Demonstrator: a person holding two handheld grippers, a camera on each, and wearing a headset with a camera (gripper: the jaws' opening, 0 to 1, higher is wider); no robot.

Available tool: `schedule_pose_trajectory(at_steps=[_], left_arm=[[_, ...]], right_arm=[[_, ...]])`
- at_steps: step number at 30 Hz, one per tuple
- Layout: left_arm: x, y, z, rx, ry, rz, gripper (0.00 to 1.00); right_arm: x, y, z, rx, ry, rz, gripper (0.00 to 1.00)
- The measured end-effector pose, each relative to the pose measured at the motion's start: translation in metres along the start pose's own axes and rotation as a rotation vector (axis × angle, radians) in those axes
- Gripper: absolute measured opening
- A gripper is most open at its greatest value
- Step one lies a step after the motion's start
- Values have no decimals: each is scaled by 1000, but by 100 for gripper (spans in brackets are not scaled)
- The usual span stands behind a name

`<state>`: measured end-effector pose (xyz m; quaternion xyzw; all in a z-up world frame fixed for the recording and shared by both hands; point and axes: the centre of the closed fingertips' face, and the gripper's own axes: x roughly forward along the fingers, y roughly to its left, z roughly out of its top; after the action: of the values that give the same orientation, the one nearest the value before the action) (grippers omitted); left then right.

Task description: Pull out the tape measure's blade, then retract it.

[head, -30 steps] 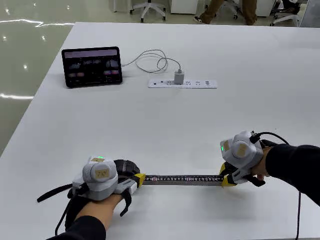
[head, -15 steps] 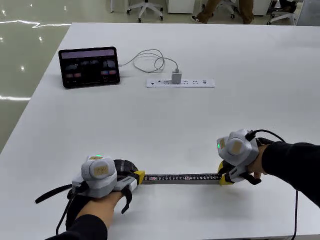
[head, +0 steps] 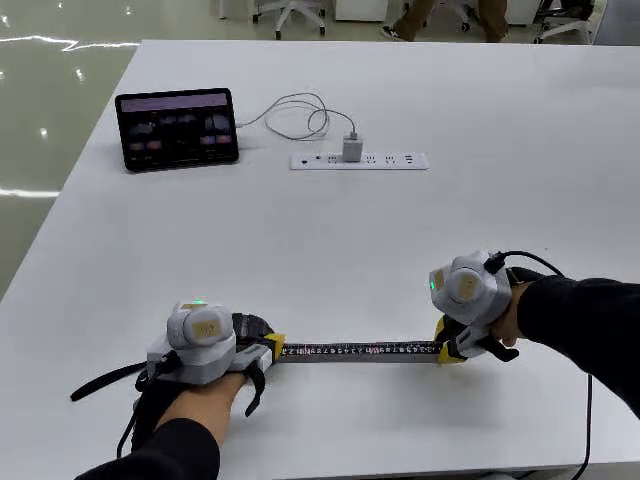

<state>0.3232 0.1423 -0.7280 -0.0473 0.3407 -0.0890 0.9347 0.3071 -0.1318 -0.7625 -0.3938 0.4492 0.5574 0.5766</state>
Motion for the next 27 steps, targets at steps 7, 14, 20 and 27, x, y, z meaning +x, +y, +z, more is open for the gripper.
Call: schedule_pose_trajectory(at_steps=[7, 14, 20, 27], left_arm=[[1, 0, -2, 40, 18, 7, 60], [0, 1, -2, 33, 13, 3, 60], [1, 1, -2, 32, 14, 2, 60], [1, 1, -2, 30, 15, -1, 60]], right_arm=[[1, 0, 0, 6, -21, -1, 10], [2, 0, 0, 7, -22, -3, 10], [1, 0, 1, 19, -26, -4, 10], [2, 1, 2, 24, -33, -7, 10]])
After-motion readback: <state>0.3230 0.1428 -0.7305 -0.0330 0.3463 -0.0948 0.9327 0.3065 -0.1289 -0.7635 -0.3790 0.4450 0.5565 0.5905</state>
